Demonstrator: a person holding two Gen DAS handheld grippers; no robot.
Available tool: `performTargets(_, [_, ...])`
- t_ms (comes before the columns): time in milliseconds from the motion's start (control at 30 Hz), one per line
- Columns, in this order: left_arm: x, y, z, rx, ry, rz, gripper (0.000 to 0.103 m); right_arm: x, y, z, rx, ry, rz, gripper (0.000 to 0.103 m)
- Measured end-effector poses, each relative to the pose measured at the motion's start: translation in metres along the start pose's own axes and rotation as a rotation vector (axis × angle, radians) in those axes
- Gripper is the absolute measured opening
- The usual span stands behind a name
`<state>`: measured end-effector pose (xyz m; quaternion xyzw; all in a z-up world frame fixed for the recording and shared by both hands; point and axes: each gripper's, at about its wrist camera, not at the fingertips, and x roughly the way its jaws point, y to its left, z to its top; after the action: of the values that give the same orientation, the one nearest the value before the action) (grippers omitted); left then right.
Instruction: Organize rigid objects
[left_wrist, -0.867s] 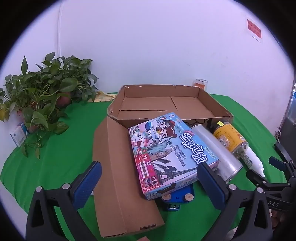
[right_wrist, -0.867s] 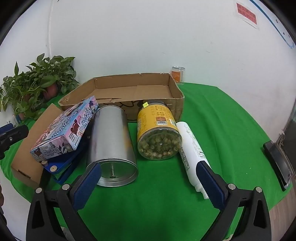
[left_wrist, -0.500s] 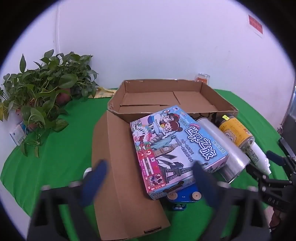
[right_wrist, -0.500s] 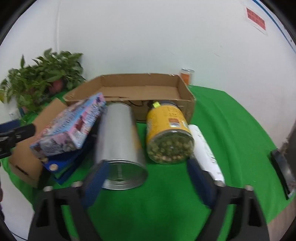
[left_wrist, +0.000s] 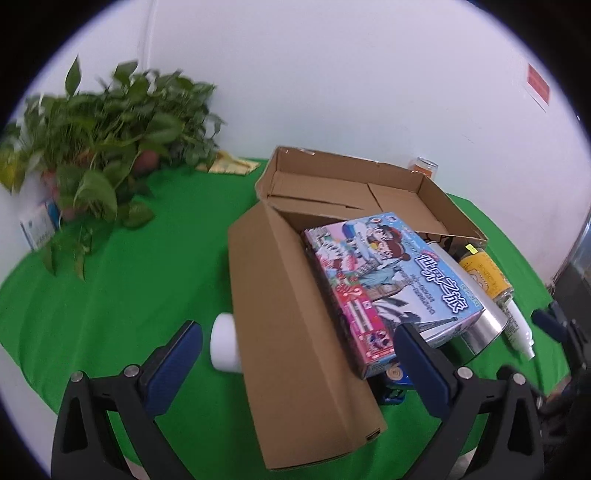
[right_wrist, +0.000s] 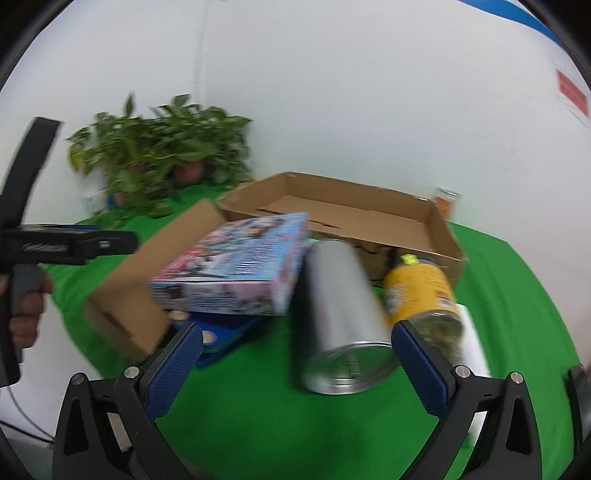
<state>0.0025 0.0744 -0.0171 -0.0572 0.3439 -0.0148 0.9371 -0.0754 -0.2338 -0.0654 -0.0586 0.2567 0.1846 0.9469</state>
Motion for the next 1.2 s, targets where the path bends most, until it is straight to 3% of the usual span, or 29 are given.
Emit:
performTargets(167, [0.011,0.02,-0.011,-0.109,0.106,-0.109,0.103,-0.012,0.053,0.006,-0.043,-0.003,0.216,0.103])
performTargets(233, [0.014,0.025,-0.018,-0.15,0.135,-0.169,0.101,-0.011,0.073,0.009,-0.061,0.014,0.263,0.103])
performTargets(367, [0.027,0.041,-0.026,-0.297,0.222,-0.375,0.099,-0.002,0.108,0.015,-0.097,0.057,0.312,0.101])
performTargets(400, [0.03,0.043,-0.027,-0.305,0.236,-0.39,0.098,0.002,0.113,0.016,-0.096,0.072,0.323,0.099])
performTargets(467, [0.03,0.045,-0.027,-0.31,0.235,-0.418,0.091,0.008,0.128,0.018,-0.093,0.104,0.358,0.087])
performTargets(500, [0.029,0.047,-0.027,-0.318,0.235,-0.434,0.08,0.015,0.128,0.019,-0.092,0.123,0.366,0.082])
performTargets(533, [0.028,0.052,-0.028,-0.332,0.237,-0.46,0.071,0.019,0.131,0.021,-0.093,0.138,0.373,0.072])
performTargets(567, [0.027,0.055,-0.028,-0.345,0.242,-0.485,0.068,0.021,0.136,0.02,-0.095,0.151,0.384,0.063])
performTargets(667, [0.02,0.057,-0.025,-0.331,0.236,-0.52,0.064,0.027,0.136,0.022,-0.082,0.153,0.383,0.062])
performTargets(900, [-0.011,0.039,-0.009,-0.18,0.161,-0.474,0.064,0.044,0.106,0.024,0.104,0.169,0.553,0.067])
performTargets(967, [-0.022,0.033,-0.006,-0.142,0.14,-0.523,0.064,0.049,0.091,0.016,0.162,0.193,0.603,0.066])
performTargets(1067, [-0.017,0.028,-0.008,-0.127,0.157,-0.587,0.064,0.048,0.076,-0.001,0.198,0.216,0.578,0.066])
performTargets(1200, [-0.006,0.048,-0.02,-0.196,0.184,-0.586,0.064,0.04,0.058,-0.013,0.173,0.214,0.452,0.066])
